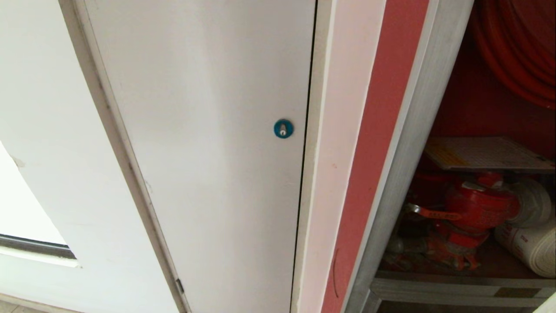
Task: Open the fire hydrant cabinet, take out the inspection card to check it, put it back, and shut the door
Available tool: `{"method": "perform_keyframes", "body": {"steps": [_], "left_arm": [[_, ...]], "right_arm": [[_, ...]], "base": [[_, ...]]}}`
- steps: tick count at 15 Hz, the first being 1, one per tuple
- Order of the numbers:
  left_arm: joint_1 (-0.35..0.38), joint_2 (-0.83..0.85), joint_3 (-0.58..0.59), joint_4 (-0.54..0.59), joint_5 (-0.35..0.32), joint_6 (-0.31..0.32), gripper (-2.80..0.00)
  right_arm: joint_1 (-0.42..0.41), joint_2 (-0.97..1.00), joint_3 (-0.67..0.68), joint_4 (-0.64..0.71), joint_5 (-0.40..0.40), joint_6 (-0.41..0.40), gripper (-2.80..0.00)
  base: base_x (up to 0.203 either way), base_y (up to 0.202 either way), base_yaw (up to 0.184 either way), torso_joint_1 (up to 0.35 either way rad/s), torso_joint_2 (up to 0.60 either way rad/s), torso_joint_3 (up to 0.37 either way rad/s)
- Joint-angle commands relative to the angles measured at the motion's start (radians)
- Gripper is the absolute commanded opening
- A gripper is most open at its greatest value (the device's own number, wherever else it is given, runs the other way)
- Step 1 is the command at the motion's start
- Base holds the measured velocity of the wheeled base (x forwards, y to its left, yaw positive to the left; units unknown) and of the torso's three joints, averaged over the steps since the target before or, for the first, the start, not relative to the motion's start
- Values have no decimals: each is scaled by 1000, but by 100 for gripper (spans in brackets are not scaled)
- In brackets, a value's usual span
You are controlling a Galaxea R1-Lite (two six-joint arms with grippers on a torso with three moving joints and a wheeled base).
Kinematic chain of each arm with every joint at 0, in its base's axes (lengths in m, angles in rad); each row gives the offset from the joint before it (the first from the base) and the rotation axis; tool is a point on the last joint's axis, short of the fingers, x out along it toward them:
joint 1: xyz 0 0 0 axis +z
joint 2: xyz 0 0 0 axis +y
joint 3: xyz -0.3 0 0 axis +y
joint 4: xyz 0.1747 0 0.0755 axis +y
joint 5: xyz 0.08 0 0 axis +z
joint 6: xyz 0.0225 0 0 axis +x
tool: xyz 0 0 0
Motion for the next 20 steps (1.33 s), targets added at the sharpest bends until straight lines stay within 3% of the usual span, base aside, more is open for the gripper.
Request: {"method": "perform_keyframes", "body": {"steps": [1, 20], "left_arm": [[0, 2, 2, 0, 0, -1, -280], [0, 2, 2, 0, 0, -1, -280]], "right_arm": [[0, 2, 0, 0, 0, 0, -280], [0, 2, 0, 0, 0, -2, -280]], "base": [[0, 0, 0, 0, 0, 0], [-189, 0, 0, 1, 3, 1]]}}
